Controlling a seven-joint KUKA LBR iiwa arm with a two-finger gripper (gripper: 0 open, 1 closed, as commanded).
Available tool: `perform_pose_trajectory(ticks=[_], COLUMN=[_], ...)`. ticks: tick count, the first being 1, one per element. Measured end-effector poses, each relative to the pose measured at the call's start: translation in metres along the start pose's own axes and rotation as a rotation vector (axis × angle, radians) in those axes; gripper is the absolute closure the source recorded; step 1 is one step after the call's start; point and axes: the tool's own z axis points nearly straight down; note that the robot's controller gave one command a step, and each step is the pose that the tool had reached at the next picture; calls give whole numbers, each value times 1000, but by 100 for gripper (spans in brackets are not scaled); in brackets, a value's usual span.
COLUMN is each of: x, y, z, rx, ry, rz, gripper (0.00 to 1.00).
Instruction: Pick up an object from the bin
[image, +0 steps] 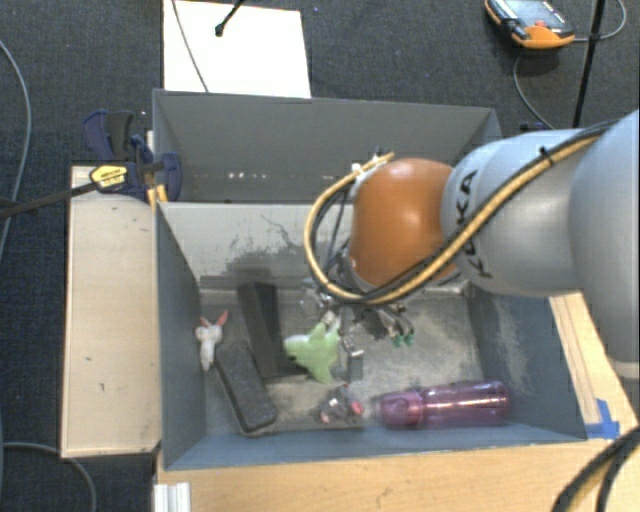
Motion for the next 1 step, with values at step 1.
perform_pose_trajectory(ticks=[1], x=[-24], y=[-4], z=[31], rx=[-1], ry=[1], rz=[-193], gripper=[0])
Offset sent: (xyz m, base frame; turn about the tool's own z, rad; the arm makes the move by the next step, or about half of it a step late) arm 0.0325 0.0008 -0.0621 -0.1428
